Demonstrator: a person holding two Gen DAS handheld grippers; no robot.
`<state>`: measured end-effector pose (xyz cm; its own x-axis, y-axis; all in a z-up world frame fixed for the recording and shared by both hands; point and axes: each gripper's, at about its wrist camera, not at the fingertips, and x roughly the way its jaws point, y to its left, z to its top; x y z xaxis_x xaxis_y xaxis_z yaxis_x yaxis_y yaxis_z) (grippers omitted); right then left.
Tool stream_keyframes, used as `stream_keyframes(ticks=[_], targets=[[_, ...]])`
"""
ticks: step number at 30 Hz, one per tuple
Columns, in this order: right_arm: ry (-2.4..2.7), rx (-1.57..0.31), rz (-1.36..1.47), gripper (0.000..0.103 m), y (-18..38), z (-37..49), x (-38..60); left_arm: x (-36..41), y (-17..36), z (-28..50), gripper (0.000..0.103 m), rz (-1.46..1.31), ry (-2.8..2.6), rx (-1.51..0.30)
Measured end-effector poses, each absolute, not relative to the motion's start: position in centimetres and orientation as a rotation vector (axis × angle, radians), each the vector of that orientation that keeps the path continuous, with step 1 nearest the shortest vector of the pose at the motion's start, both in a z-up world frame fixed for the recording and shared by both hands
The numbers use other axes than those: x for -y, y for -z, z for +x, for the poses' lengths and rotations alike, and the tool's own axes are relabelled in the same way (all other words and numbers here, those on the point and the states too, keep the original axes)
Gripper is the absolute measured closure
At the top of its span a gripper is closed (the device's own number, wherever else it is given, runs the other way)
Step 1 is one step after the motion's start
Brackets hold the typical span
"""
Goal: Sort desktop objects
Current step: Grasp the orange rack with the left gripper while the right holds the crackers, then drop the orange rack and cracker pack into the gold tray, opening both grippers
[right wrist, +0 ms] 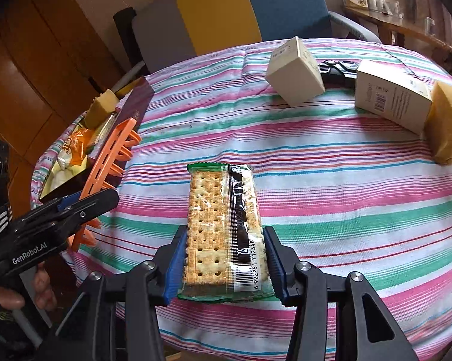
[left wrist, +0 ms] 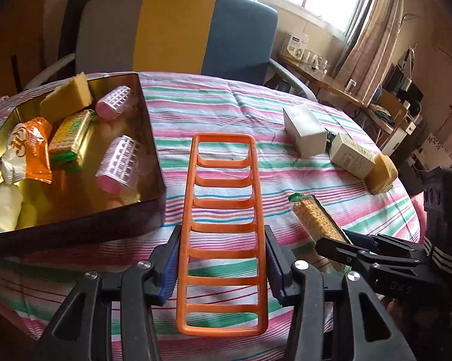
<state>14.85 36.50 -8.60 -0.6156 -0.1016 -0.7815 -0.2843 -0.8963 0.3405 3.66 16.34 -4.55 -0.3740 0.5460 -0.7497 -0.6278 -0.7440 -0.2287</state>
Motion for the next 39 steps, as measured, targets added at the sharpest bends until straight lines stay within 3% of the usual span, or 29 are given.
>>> stream_keyframes(ticks=[11,25,31,39], targets=[[-2.82,-0.574,-1.342,0.054,4.7,7.3,-30.7,-8.7,3.0,-1.5,0.054,-1.131,-2.355,0.025],[-2.984,-0.403,-1.383,0.052,1.7,-4.1,-21.8,-5.0,5.3,-7.0,0.052,-1.26,-2.463,0.022],[-2.983,-0.423,-1.435,0.048,3.1,-4.5,-21.0,-3.4,5.6,-6.6,0.048,-1.279,-2.497,0.103],[-2.908,-0.556,-1.4,0.04,4.3,-0.9,-24.9,-3.6,2.3,-3.3,0.045,-1.091,-2.598,0.109]])
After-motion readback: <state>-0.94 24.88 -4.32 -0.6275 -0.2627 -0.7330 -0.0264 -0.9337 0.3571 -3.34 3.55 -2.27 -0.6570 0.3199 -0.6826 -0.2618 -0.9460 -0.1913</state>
